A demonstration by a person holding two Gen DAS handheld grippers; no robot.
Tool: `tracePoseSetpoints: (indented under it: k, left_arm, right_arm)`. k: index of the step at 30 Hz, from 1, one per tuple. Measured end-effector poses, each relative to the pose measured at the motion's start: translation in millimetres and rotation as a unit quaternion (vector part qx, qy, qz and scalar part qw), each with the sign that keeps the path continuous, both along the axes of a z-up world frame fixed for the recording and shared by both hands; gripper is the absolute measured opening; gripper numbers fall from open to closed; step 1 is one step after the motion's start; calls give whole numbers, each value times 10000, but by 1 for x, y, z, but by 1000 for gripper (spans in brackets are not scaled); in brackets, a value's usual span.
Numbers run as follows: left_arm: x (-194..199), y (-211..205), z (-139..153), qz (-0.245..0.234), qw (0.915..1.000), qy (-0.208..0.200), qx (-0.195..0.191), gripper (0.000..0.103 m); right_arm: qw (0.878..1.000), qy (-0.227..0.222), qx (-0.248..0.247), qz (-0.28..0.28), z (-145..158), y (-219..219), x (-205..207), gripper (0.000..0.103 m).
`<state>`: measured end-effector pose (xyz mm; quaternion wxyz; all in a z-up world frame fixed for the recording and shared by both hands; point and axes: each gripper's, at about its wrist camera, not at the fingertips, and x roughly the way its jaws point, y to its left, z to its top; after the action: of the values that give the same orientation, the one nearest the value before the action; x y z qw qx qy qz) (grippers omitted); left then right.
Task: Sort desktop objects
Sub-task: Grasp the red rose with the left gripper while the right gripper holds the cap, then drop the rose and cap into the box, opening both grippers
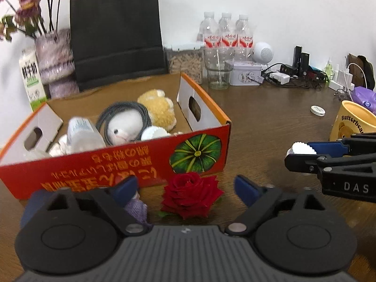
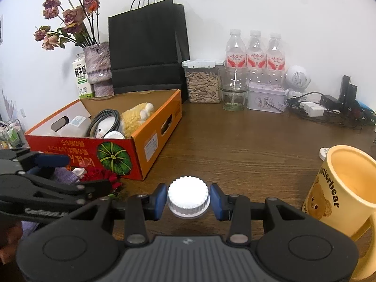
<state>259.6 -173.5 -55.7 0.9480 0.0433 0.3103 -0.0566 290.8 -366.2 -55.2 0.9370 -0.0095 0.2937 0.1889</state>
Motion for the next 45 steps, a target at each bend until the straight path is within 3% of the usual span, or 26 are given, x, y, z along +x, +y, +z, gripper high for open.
tracePoseSetpoints:
  k: [4,5,6,15,32,45]
  left_arm:
    - [6,1,-5,62,9998,175,-82,73]
    - [5,1,-5,80,9998,158,-63,67]
    - [6,1,-5,67,9998,157,-72,55]
    - [4,-2,-5,-3,9998,149,-135,40]
    - [-13,1,10,-23,9995,-65,-310,30]
    - [-26,32,50,11,9974,-535,-488,29]
  right_arm:
    - [10000,-4,-12,76,0,3,-1,39]
    - [10000,-12,-8,84,0,3,-2,39]
    - [10000,-17,1,94,0,2,-2,39]
    - [9999,-31,16,119,1,3,-4,39]
    - [9996,-207,93,152,7,11,-17,39]
    - [9980,-457,229,361,38,45,-19,39]
